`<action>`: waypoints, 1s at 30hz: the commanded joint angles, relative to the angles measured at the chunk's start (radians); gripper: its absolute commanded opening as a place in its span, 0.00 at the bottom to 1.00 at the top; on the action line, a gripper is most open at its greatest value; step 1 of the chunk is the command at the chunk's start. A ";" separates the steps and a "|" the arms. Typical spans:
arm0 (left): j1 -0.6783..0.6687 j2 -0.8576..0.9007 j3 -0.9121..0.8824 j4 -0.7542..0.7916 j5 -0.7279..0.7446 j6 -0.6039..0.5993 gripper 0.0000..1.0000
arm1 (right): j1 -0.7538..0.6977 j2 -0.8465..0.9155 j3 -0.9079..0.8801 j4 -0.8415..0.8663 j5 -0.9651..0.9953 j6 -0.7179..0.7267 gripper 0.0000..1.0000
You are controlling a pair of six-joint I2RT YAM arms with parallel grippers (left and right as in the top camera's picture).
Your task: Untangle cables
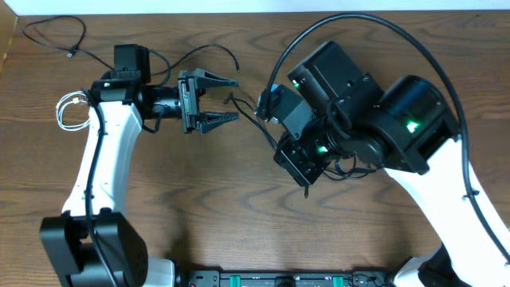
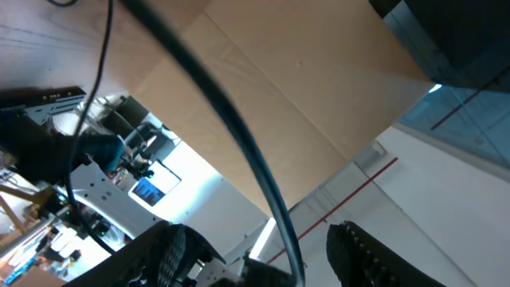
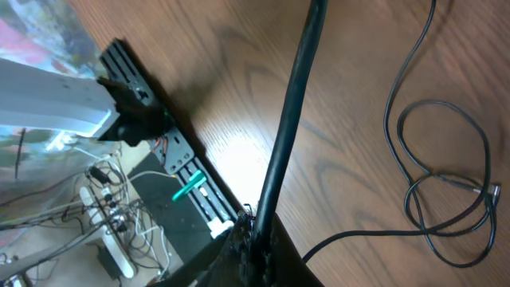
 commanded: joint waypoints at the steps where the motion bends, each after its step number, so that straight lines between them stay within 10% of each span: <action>1: -0.003 -0.042 -0.004 0.001 0.024 -0.024 0.59 | 0.004 0.003 -0.006 0.016 -0.007 -0.010 0.01; 22: -0.003 -0.042 -0.004 0.001 -0.080 -0.049 0.08 | 0.004 0.003 -0.006 0.014 -0.018 -0.010 0.01; 30: -0.010 -0.045 -0.004 0.005 -0.150 -0.011 0.07 | -0.001 0.003 -0.006 0.008 0.119 0.095 0.13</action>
